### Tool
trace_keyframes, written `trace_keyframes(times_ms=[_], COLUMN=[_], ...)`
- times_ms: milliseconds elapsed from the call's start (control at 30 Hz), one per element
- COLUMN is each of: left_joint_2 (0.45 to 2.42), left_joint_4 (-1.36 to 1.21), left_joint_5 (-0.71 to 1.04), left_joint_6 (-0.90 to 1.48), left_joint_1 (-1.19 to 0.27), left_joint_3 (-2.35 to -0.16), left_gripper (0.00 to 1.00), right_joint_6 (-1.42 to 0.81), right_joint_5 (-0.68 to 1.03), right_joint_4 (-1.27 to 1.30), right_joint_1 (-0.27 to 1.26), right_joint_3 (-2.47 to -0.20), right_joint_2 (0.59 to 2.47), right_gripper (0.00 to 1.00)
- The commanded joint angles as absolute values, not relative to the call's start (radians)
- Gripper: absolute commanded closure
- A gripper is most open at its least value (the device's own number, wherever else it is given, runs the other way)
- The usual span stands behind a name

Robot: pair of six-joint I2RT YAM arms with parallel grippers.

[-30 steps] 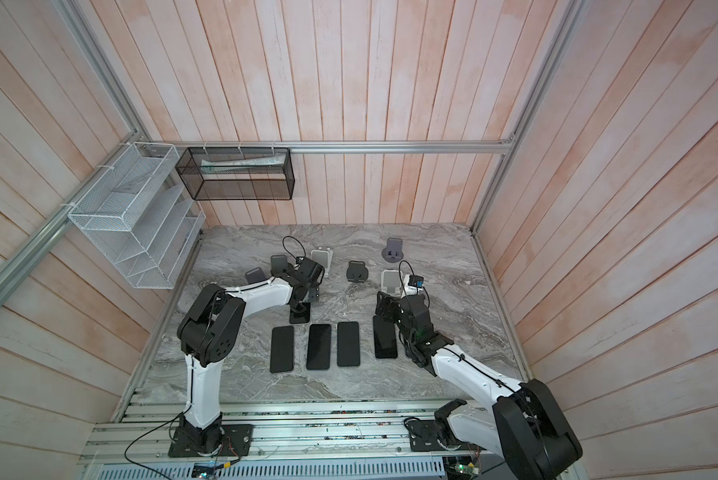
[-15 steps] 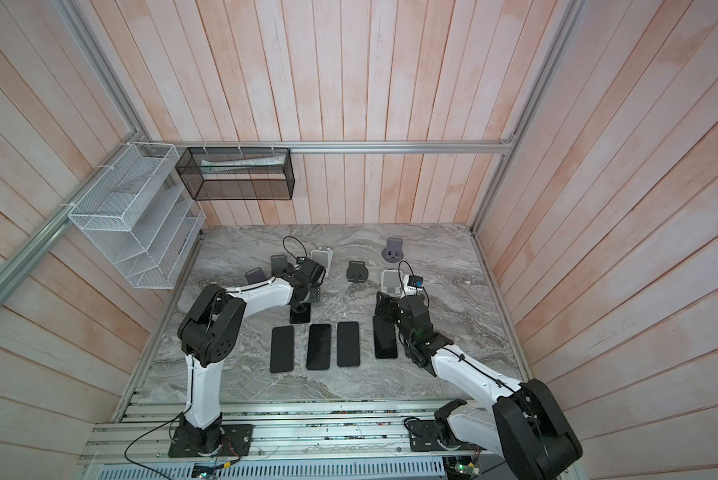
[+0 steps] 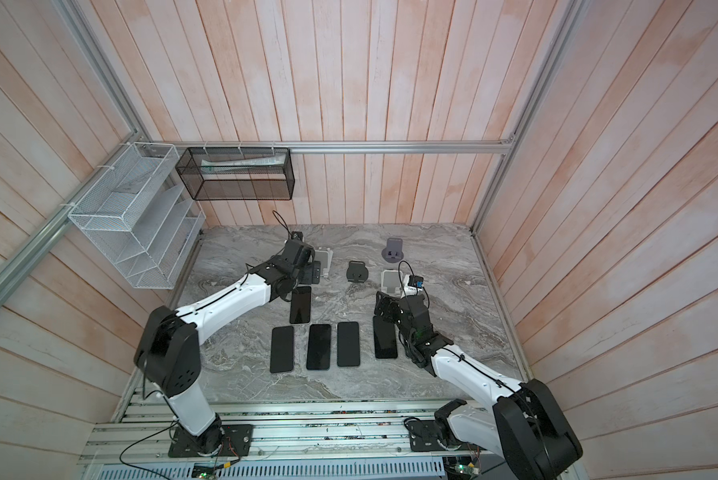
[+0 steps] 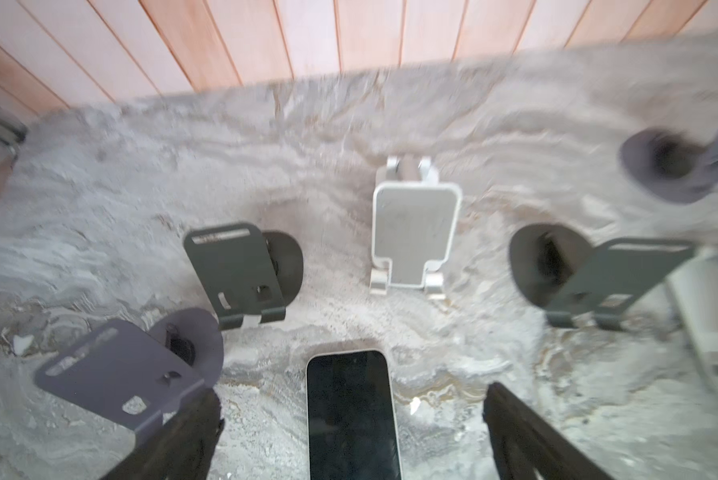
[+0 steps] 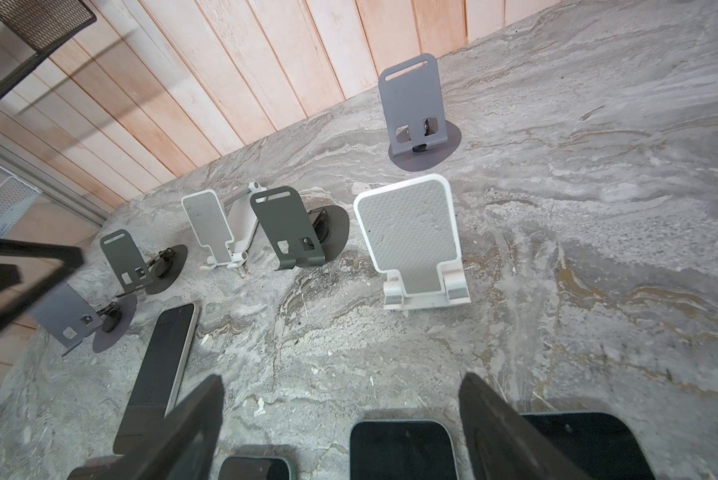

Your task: Remove the phone from the phone stand

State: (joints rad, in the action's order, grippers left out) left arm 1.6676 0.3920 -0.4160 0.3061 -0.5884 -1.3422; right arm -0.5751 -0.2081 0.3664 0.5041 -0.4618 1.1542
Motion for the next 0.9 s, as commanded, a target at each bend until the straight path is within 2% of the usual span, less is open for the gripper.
trace_keyframes(times_ms=[0,233,367,533,700,867], left_joint_2=[1.464,1.066,0.932,0.839,0.844,0.921], left_joint_4=[0.307,0.120,0.105,0.251,0.248,0.206], left_joint_5=[-0.362,-0.291,-0.375,-0.568,-0.574,-0.682], left_joint_6=[0.325,0.345,0.358,0.478,0.627,0.495], left_joint_1=[-0.602,-0.618,-0.627,-0.627,-0.628,-0.625], left_joint_3=[-1.245,-0.948,-0.851,-0.829,-0.767,-0.733], left_gripper=[0.00,0.00,0.00,0.00,0.00,0.00], right_joint_6=[-0.577,-0.586,-0.584,-0.580,-0.567,-0.561], right_joint_5=[-0.253,-0.276,-0.288,-0.300,-0.296,-0.305], right_joint_4=[0.373,0.388,0.380,0.376,0.361,0.358], right_joint_1=[0.512,0.513,0.514,0.513,0.515,0.516], right_joint_3=[-0.455,-0.444,-0.446,-0.448,-0.468,-0.474], right_joint_2=[1.126,1.125,1.125,1.124,1.155,1.169], right_gripper=[0.08,0.07,0.07,0.07,0.07,0.07])
